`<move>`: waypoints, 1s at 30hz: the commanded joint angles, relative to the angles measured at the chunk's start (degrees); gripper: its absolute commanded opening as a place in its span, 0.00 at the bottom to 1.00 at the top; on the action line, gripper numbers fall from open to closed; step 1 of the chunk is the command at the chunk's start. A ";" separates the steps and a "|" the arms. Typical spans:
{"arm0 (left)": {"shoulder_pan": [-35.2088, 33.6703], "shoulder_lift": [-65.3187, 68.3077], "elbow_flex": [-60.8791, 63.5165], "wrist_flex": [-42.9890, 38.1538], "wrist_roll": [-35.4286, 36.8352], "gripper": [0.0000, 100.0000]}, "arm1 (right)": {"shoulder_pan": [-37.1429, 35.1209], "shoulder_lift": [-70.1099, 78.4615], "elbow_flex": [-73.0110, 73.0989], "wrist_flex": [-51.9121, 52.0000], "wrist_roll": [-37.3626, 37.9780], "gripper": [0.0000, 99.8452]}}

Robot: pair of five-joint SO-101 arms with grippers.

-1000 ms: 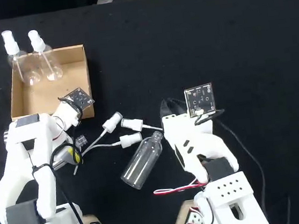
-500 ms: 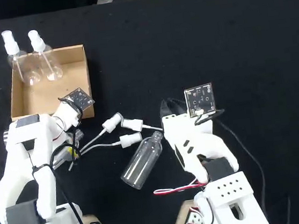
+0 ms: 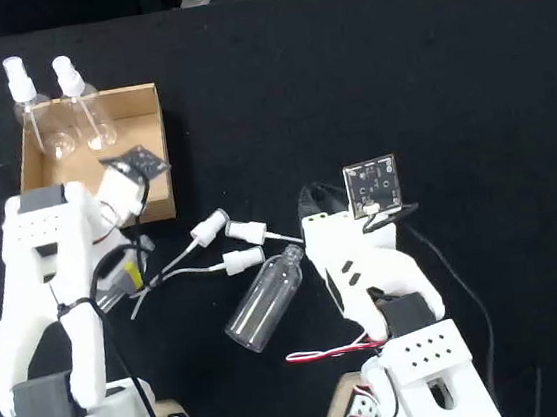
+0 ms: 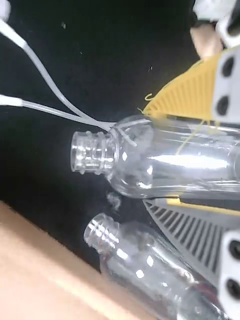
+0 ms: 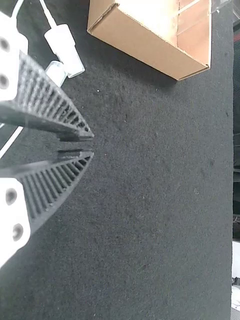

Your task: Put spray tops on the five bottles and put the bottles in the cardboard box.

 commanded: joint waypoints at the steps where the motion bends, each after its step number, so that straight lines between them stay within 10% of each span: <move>1: 3.21 -1.05 -8.92 7.56 4.13 0.14 | 0.62 -0.04 -0.48 -1.85 0.44 0.04; 11: 9.01 -3.78 -7.43 9.14 15.82 0.14 | 0.62 -0.04 -0.48 -1.76 0.26 0.04; 30: 10.42 -27.34 18.51 -17.23 43.08 0.14 | -14.86 0.66 -1.71 3.52 6.86 0.05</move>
